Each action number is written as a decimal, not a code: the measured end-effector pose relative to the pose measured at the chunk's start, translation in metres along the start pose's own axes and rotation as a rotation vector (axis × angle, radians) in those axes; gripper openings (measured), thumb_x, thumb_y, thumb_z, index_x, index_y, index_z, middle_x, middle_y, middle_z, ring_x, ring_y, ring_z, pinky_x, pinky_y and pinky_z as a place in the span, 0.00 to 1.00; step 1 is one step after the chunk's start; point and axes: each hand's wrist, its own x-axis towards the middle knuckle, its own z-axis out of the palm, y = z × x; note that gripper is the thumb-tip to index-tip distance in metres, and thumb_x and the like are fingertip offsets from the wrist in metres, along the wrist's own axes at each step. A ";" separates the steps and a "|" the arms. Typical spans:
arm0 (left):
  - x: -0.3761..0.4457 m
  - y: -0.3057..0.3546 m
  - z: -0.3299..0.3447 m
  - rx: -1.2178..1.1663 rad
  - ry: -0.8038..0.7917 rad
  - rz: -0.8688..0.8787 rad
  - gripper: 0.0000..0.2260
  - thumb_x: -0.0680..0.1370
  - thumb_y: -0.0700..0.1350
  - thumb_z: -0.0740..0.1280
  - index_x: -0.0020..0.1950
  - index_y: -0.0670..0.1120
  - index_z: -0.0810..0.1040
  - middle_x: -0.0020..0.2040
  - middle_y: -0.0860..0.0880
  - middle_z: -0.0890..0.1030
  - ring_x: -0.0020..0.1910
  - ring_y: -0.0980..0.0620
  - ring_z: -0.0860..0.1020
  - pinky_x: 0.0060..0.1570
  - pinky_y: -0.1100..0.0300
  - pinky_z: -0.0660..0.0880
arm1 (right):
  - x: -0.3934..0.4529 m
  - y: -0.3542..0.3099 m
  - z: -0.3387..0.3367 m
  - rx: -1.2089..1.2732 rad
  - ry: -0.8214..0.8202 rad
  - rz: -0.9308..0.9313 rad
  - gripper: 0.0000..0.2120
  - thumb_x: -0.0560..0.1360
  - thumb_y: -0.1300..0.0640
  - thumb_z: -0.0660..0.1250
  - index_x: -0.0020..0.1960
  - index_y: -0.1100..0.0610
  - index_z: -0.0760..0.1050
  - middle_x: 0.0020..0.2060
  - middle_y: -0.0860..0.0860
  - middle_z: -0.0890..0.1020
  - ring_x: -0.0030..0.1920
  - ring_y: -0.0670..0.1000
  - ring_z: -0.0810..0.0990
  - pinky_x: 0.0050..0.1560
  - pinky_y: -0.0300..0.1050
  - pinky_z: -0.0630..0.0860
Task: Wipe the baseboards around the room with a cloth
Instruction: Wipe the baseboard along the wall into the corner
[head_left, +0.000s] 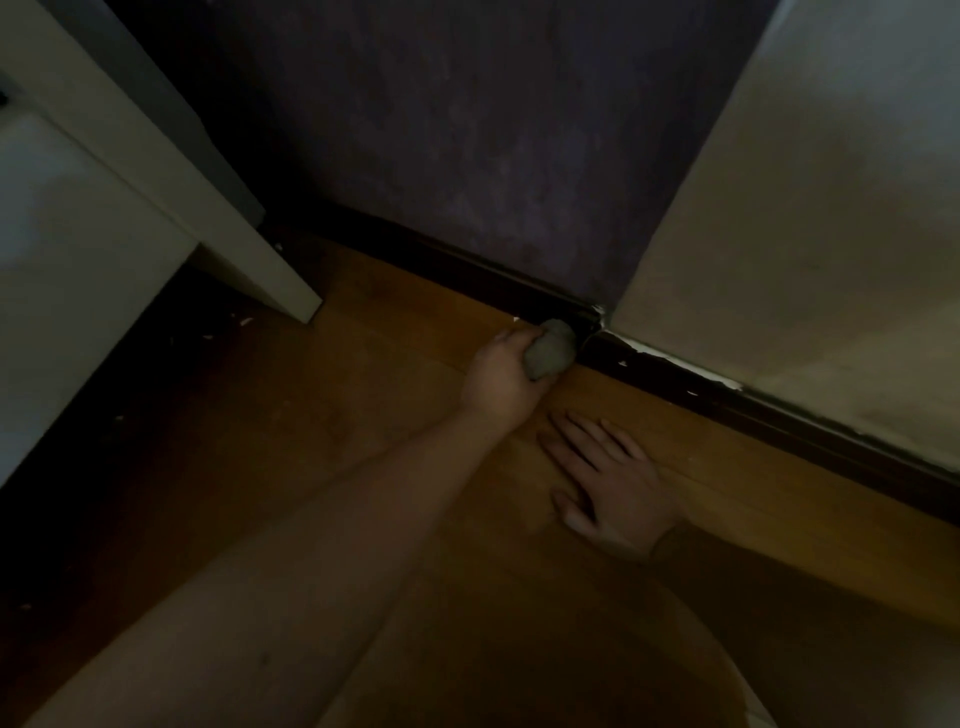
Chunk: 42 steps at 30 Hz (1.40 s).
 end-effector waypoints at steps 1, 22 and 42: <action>0.001 -0.006 -0.008 0.001 -0.046 0.008 0.23 0.72 0.44 0.77 0.66 0.42 0.79 0.60 0.40 0.80 0.58 0.43 0.79 0.54 0.62 0.71 | 0.000 0.001 0.001 0.002 0.000 -0.001 0.30 0.79 0.42 0.56 0.78 0.50 0.61 0.78 0.50 0.60 0.78 0.50 0.56 0.77 0.52 0.49; 0.068 -0.082 -0.130 -0.134 0.594 -0.376 0.25 0.75 0.43 0.72 0.72 0.47 0.74 0.66 0.45 0.78 0.63 0.48 0.77 0.64 0.60 0.71 | -0.001 0.001 0.001 -0.007 -0.011 0.006 0.30 0.80 0.40 0.52 0.78 0.50 0.61 0.79 0.50 0.59 0.78 0.51 0.57 0.74 0.57 0.57; 0.023 -0.023 -0.065 -0.094 0.355 -0.031 0.26 0.72 0.36 0.75 0.70 0.43 0.76 0.61 0.44 0.77 0.57 0.57 0.72 0.57 0.71 0.66 | -0.001 -0.002 0.003 -0.003 0.010 0.013 0.30 0.79 0.41 0.55 0.78 0.50 0.61 0.79 0.50 0.58 0.78 0.50 0.56 0.76 0.54 0.53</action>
